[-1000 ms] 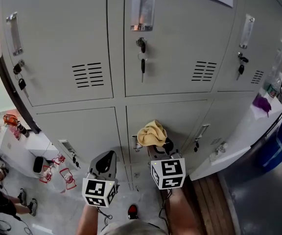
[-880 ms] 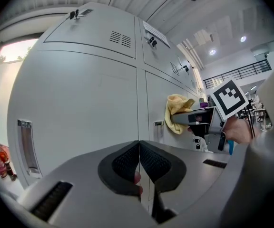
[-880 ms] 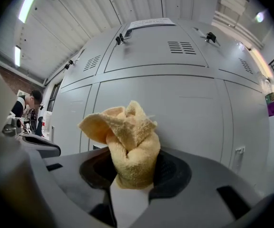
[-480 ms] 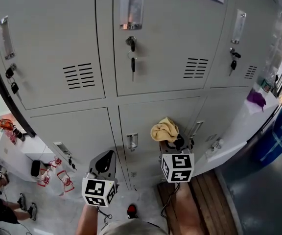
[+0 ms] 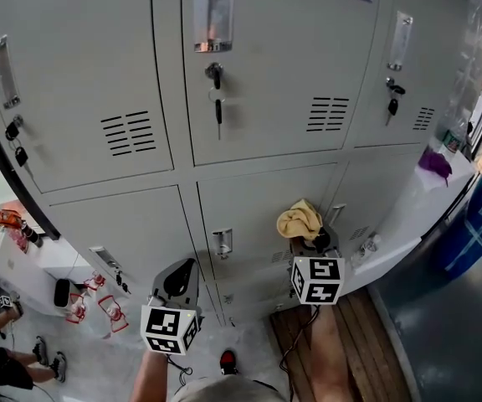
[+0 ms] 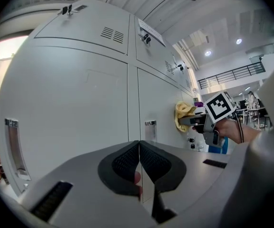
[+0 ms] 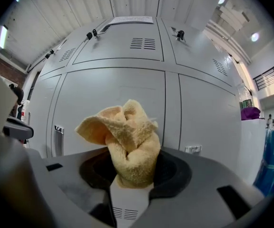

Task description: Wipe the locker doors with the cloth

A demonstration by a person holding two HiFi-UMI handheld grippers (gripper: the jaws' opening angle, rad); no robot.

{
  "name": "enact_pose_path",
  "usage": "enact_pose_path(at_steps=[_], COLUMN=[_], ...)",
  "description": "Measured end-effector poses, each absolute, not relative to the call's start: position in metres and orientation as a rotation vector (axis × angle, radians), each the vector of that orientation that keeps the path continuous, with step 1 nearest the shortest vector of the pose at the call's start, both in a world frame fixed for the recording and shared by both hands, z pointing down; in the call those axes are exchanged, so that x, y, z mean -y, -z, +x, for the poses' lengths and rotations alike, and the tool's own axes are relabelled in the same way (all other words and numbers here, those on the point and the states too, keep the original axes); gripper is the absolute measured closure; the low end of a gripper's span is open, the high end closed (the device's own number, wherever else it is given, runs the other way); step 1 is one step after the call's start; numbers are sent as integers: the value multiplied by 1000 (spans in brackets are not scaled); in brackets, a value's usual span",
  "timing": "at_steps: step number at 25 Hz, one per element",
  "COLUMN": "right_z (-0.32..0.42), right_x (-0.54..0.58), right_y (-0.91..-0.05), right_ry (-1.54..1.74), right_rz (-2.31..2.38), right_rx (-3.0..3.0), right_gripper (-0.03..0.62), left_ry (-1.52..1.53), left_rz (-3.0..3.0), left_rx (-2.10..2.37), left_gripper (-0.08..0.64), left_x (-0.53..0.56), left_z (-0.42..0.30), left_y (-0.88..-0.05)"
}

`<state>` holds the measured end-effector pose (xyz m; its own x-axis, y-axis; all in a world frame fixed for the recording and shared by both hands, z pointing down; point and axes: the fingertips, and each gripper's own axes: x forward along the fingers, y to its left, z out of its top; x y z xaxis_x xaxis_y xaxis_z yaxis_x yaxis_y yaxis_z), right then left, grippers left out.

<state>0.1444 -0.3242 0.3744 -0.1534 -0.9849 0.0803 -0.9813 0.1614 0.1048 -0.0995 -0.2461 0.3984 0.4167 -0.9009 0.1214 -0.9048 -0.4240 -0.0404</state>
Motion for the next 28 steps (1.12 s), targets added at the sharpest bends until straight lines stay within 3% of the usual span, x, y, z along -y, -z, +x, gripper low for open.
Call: enact_pose_path(at_steps=[15,28], right_z=[188,178], right_x=[330,313], right_y=[-380,-376], right_ry=[19,42], right_rz=[2034,2050], right_rx=[2209,2280], right_gripper=[410,410], left_ry=[-203,-203], left_rz=[2635,2628], left_rx=[1644,1660], left_gripper=[537,537], left_x=[247,244], left_z=[-91,-91], left_y=[-400,-399])
